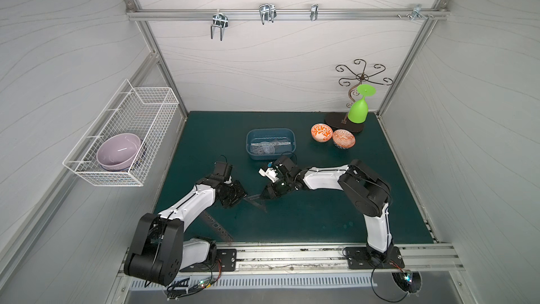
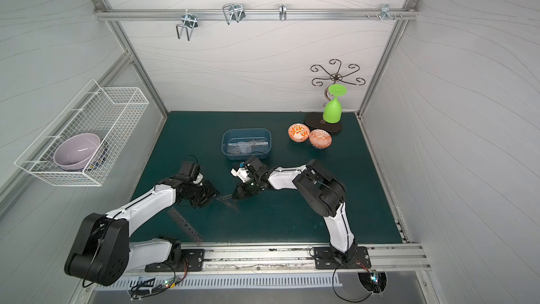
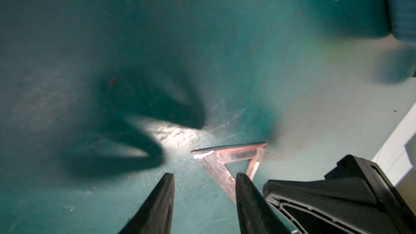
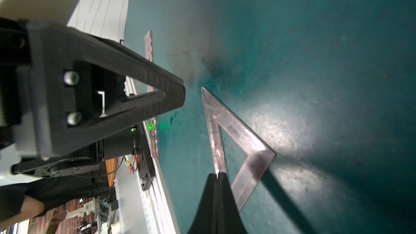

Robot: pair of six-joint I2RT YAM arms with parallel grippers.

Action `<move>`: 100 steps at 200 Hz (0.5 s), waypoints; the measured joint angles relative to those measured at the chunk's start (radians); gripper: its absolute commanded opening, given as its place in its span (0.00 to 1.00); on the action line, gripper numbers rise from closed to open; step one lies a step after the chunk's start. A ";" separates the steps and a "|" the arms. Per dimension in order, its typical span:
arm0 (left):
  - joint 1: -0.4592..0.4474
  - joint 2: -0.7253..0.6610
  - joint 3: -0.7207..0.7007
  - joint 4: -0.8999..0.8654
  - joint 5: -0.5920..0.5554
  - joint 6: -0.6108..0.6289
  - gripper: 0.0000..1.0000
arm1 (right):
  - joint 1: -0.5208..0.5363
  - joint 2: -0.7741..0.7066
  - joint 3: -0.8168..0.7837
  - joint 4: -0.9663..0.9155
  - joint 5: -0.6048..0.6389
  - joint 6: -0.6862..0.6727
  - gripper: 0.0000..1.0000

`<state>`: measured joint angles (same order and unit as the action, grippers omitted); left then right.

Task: Put the scattered rulers into the storage box
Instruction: Pick up the ruler from the center of the board.

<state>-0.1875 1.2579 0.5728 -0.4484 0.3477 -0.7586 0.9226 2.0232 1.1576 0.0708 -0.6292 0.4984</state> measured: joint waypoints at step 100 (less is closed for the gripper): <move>0.017 0.025 -0.019 0.045 0.035 0.023 0.56 | 0.000 0.032 -0.002 -0.005 0.027 -0.002 0.01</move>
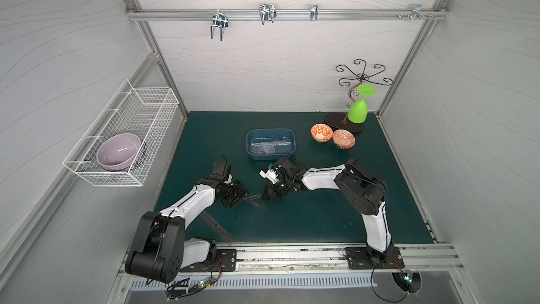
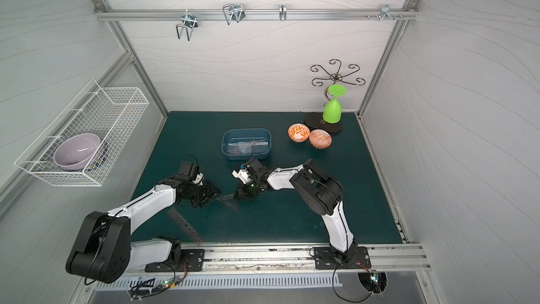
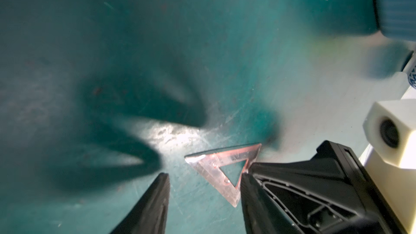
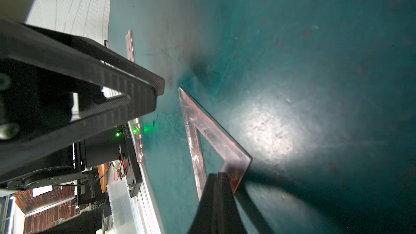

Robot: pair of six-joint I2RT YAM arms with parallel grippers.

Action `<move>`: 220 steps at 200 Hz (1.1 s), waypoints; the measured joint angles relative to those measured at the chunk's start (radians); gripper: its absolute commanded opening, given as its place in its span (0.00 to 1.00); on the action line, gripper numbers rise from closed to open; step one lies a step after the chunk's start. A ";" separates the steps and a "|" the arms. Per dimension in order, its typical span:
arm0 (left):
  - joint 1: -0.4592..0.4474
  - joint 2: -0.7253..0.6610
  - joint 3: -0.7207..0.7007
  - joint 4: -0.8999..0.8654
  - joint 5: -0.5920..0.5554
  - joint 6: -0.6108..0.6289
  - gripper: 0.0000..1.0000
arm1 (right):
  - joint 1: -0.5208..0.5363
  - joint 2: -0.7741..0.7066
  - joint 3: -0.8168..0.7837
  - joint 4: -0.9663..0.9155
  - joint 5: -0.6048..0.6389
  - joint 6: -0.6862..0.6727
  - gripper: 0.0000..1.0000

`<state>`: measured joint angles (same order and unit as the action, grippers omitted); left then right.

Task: Put the scattered rulers into the storage box
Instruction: Pick up the ruler from the center of the board.

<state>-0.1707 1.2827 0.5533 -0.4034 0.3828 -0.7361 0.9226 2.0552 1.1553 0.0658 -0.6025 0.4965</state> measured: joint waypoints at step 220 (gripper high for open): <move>0.003 0.009 -0.009 0.029 0.013 -0.001 0.63 | -0.008 -0.011 -0.066 0.085 -0.021 -0.007 0.00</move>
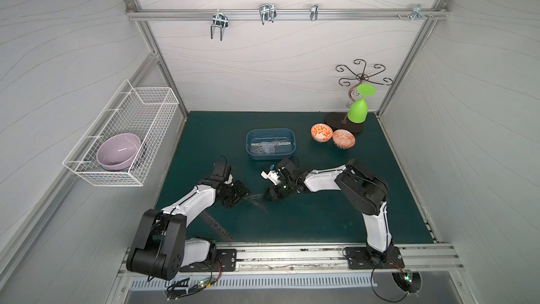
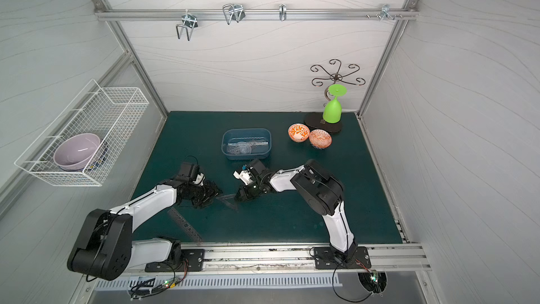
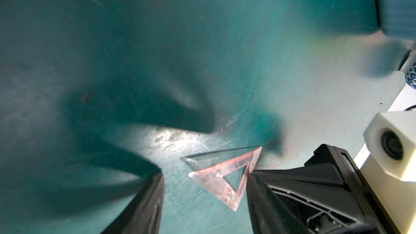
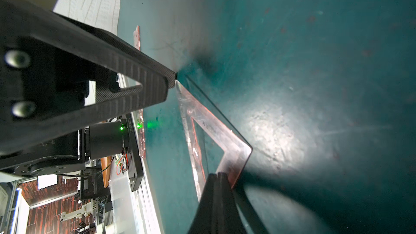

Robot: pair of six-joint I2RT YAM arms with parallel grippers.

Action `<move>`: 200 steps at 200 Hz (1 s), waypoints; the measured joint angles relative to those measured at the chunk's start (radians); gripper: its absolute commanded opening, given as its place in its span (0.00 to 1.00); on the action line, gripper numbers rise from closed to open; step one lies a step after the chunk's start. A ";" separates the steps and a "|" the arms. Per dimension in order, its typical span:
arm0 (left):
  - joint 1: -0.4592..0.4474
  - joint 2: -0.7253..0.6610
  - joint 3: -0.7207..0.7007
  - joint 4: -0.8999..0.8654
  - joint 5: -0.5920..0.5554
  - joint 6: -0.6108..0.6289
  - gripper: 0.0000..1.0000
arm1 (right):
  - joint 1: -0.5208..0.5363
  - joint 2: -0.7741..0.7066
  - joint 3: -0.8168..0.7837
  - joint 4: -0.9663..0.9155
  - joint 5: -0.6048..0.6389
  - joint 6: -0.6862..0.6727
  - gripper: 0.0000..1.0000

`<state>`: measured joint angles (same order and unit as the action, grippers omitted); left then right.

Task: Put the scattered rulers into the storage box
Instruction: Pick up the ruler from the center of the board.

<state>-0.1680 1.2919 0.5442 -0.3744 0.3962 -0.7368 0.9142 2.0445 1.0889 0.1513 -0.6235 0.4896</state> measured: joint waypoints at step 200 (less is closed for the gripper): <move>-0.103 0.055 -0.053 0.229 0.006 -0.062 0.23 | -0.018 0.000 -0.014 0.009 -0.015 0.000 0.00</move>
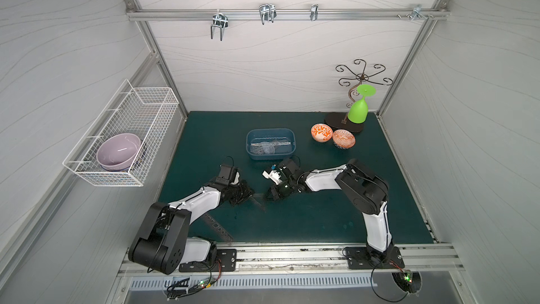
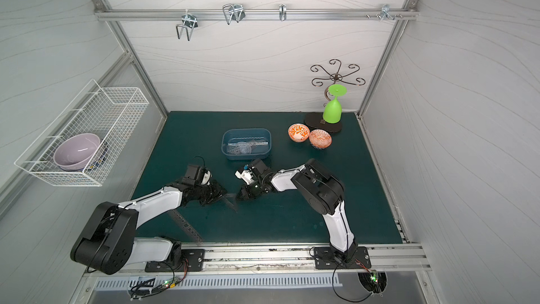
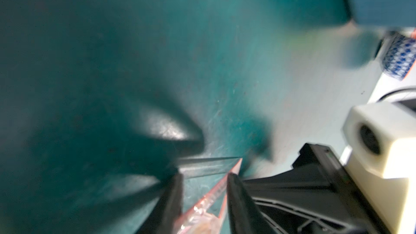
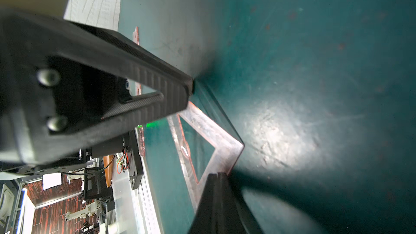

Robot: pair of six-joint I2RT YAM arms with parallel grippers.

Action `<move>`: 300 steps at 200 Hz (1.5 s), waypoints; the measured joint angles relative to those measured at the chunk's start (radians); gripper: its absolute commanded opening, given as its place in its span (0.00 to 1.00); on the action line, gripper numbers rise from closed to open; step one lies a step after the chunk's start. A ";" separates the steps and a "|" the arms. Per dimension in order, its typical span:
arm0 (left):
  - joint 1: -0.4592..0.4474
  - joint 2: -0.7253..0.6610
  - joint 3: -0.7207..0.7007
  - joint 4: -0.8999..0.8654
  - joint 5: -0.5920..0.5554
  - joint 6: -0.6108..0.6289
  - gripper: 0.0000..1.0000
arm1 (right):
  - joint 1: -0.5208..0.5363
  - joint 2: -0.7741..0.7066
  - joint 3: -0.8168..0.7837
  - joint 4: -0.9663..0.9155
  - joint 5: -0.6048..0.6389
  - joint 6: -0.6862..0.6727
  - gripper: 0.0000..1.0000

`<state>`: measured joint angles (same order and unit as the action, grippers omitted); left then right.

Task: Put the scattered rulers into the storage box
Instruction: Pick up the ruler from the center of the board.

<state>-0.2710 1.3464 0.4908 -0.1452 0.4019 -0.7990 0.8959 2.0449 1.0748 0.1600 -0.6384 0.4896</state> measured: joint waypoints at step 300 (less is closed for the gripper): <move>0.096 0.056 0.304 0.235 0.526 -0.063 0.00 | -0.299 -0.127 0.156 0.132 -0.437 0.464 0.23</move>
<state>-0.1749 1.4021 0.7948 0.0895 0.9283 -0.8616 0.5968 1.9179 1.2312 0.2920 -1.0756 0.9539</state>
